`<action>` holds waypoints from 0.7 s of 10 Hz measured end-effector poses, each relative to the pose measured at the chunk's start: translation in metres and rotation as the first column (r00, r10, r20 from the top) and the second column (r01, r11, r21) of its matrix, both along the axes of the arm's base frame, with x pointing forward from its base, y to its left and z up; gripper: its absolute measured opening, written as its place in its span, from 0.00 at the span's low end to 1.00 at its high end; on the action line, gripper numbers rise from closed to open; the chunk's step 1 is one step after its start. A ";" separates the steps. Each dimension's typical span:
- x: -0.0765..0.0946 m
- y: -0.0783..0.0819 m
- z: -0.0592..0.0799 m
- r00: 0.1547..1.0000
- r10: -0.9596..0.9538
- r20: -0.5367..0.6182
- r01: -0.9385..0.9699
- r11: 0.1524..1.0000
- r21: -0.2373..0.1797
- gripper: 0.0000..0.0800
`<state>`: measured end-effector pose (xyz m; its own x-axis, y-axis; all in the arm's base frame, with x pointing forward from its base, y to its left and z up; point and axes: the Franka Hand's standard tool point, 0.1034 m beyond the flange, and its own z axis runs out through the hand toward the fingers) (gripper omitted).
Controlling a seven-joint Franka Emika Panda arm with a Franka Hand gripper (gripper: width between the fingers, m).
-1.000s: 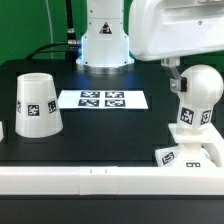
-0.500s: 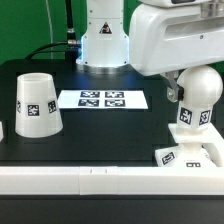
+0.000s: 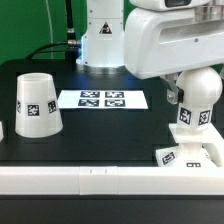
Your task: Assemble lamp
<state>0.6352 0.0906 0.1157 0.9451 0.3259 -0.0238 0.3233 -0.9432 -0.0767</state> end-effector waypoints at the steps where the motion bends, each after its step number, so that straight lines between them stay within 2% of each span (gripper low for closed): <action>1: 0.000 0.000 0.000 1.000 0.000 0.000 0.000 1.000 0.000 0.72; 4: 0.000 0.000 0.000 0.999 -0.049 -0.003 0.049 0.999 0.001 0.72; 6: -0.002 0.001 0.000 0.970 -0.244 -0.015 0.244 0.970 -0.008 0.72; 7: -0.003 0.001 0.000 0.911 -0.411 -0.017 0.411 0.912 -0.014 0.72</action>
Offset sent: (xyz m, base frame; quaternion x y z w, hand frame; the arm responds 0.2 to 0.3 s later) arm 0.0000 0.0000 0.0000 0.0000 0.0000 0.0000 1.0000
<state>0.6319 0.0916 0.1160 0.9948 -0.0918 -0.0445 -0.0947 -0.9931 -0.0686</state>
